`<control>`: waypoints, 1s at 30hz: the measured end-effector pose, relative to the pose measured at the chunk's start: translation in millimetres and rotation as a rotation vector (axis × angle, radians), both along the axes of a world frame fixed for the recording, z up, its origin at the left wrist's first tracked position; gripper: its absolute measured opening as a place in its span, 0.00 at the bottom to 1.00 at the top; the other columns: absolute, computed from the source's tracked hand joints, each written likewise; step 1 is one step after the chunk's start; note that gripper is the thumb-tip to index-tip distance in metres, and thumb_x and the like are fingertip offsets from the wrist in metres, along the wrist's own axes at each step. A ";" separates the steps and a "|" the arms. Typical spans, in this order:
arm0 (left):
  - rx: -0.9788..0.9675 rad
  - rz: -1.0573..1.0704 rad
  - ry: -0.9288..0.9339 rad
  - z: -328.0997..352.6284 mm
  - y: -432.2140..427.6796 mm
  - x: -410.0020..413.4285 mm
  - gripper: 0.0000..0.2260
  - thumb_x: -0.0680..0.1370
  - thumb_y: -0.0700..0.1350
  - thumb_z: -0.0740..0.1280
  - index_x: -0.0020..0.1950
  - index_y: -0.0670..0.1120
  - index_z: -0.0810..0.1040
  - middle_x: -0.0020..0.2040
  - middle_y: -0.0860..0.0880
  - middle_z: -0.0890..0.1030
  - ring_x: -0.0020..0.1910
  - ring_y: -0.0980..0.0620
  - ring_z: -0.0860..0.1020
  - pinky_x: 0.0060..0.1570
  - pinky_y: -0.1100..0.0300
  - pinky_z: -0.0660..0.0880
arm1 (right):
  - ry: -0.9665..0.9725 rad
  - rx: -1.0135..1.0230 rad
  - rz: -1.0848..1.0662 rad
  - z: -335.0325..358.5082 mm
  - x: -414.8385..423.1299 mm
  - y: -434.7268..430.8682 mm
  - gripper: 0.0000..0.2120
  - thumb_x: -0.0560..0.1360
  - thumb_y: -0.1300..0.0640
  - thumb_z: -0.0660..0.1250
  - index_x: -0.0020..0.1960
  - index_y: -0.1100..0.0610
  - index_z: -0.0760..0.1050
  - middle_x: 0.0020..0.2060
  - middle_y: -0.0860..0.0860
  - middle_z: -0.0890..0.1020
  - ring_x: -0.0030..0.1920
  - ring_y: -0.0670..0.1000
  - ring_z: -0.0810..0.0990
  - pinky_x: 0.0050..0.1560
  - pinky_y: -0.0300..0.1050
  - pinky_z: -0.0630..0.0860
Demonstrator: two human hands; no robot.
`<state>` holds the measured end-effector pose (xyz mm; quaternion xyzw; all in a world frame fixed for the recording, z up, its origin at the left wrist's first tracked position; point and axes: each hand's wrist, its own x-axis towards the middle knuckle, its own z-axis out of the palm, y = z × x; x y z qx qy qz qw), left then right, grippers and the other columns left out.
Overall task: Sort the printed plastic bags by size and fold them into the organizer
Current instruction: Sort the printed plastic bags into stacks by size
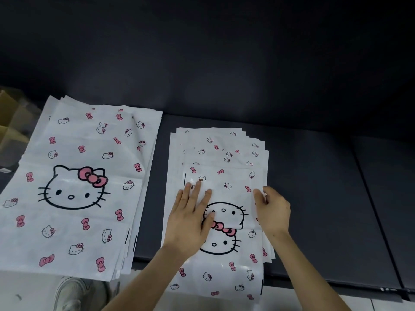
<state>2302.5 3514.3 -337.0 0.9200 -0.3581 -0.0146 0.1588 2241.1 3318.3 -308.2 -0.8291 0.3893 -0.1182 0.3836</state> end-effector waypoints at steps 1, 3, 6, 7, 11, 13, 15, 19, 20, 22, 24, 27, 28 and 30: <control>-0.001 0.004 -0.001 -0.7 0.2 -1.1 0.24 0.82 0.57 0.49 0.74 0.47 0.65 0.75 0.43 0.62 0.74 0.41 0.59 0.72 0.49 0.53 | 0.006 -0.007 0.004 -0.1 0.6 -0.2 0.23 0.77 0.61 0.64 0.29 0.54 0.54 0.23 0.49 0.57 0.28 0.50 0.54 0.28 0.41 0.56; -0.004 0.010 0.001 -2.1 0.7 -3.7 0.24 0.82 0.57 0.50 0.74 0.47 0.64 0.75 0.43 0.61 0.75 0.42 0.58 0.72 0.49 0.53 | 0.015 -0.019 0.014 0.2 1.0 -0.8 0.23 0.77 0.61 0.64 0.29 0.55 0.55 0.23 0.49 0.57 0.28 0.49 0.53 0.28 0.41 0.56; 0.003 0.009 0.001 -3.5 1.4 -4.9 0.25 0.81 0.57 0.51 0.75 0.48 0.62 0.76 0.44 0.60 0.76 0.43 0.55 0.72 0.48 0.52 | 0.014 0.003 0.005 -0.8 1.2 -1.3 0.23 0.77 0.60 0.64 0.29 0.55 0.55 0.23 0.49 0.58 0.28 0.50 0.54 0.27 0.42 0.60; 0.010 0.010 -0.001 -3.8 1.6 -4.8 0.25 0.81 0.57 0.51 0.76 0.48 0.62 0.76 0.44 0.59 0.76 0.43 0.55 0.72 0.48 0.52 | 0.011 0.018 0.000 -0.7 1.1 -1.1 0.23 0.77 0.60 0.64 0.29 0.55 0.55 0.23 0.49 0.58 0.27 0.50 0.54 0.25 0.43 0.62; 0.043 0.004 0.006 -4.8 1.7 -5.2 0.26 0.81 0.59 0.50 0.76 0.48 0.60 0.77 0.44 0.57 0.76 0.43 0.53 0.73 0.47 0.51 | 0.007 0.060 -0.037 4.3 1.7 -2.0 0.20 0.78 0.60 0.64 0.29 0.58 0.63 0.21 0.47 0.64 0.20 0.46 0.58 0.21 0.34 0.59; 0.095 0.001 0.001 -5.3 2.3 -5.6 0.29 0.81 0.62 0.47 0.77 0.48 0.58 0.77 0.44 0.55 0.77 0.44 0.51 0.72 0.47 0.50 | -0.021 0.115 -0.076 10.3 -1.2 -1.9 0.12 0.78 0.58 0.65 0.38 0.63 0.73 0.24 0.47 0.71 0.22 0.44 0.66 0.22 0.31 0.65; 0.123 0.001 -0.001 -5.0 2.5 -6.0 0.31 0.80 0.65 0.46 0.77 0.48 0.56 0.78 0.44 0.54 0.77 0.44 0.50 0.72 0.47 0.50 | -0.022 0.028 -0.130 18.4 -6.8 4.5 0.11 0.78 0.54 0.65 0.51 0.62 0.77 0.32 0.49 0.78 0.28 0.45 0.74 0.26 0.30 0.67; 0.117 0.006 0.018 -3.2 1.1 -6.2 0.34 0.78 0.67 0.45 0.77 0.47 0.59 0.78 0.43 0.55 0.77 0.42 0.51 0.72 0.46 0.51 | -0.005 -0.707 0.111 9.1 -24.0 33.3 0.20 0.76 0.46 0.59 0.59 0.57 0.77 0.50 0.55 0.81 0.46 0.56 0.79 0.47 0.51 0.75; 0.111 0.009 0.022 -3.0 0.7 -6.4 0.34 0.78 0.68 0.45 0.76 0.47 0.59 0.77 0.43 0.55 0.76 0.42 0.52 0.72 0.46 0.51 | 0.024 -0.760 0.229 1.7 -25.2 41.1 0.20 0.76 0.45 0.59 0.61 0.56 0.77 0.56 0.56 0.80 0.53 0.58 0.78 0.56 0.57 0.72; 0.114 0.013 0.022 -3.0 0.3 -6.9 0.35 0.78 0.68 0.46 0.76 0.47 0.59 0.77 0.43 0.55 0.76 0.42 0.52 0.73 0.47 0.49 | 0.117 -0.761 0.361 -13.1 -28.5 47.6 0.20 0.77 0.45 0.58 0.64 0.52 0.75 0.63 0.59 0.76 0.62 0.60 0.75 0.66 0.64 0.63; 0.126 0.022 0.019 -2.9 0.5 -7.3 0.35 0.78 0.68 0.45 0.77 0.46 0.59 0.77 0.43 0.55 0.76 0.42 0.52 0.73 0.48 0.47 | 0.229 -0.740 0.327 -24.1 -36.7 36.8 0.22 0.77 0.43 0.55 0.66 0.51 0.74 0.64 0.61 0.74 0.64 0.62 0.73 0.67 0.68 0.60; 0.151 0.025 0.018 -2.7 0.3 -7.2 0.35 0.78 0.68 0.44 0.77 0.47 0.57 0.78 0.43 0.54 0.77 0.42 0.50 0.73 0.48 0.46 | 0.347 -0.700 0.250 -23.4 -54.5 10.5 0.26 0.79 0.40 0.48 0.65 0.51 0.74 0.63 0.64 0.75 0.63 0.64 0.74 0.65 0.71 0.61; 0.158 0.025 0.017 -2.9 0.4 -7.3 0.35 0.78 0.68 0.44 0.77 0.47 0.57 0.78 0.43 0.54 0.77 0.42 0.50 0.73 0.48 0.45 | 0.350 -0.701 0.244 -20.2 -58.8 4.2 0.28 0.80 0.39 0.45 0.65 0.52 0.75 0.62 0.64 0.75 0.62 0.65 0.74 0.65 0.71 0.61; 0.168 0.024 0.012 -3.0 0.7 -7.0 0.35 0.78 0.68 0.43 0.77 0.46 0.56 0.78 0.43 0.53 0.77 0.42 0.50 0.73 0.48 0.45 | 0.246 -0.744 0.248 -14.2 -63.1 -1.1 0.27 0.81 0.40 0.45 0.65 0.53 0.74 0.61 0.64 0.76 0.61 0.66 0.75 0.65 0.69 0.62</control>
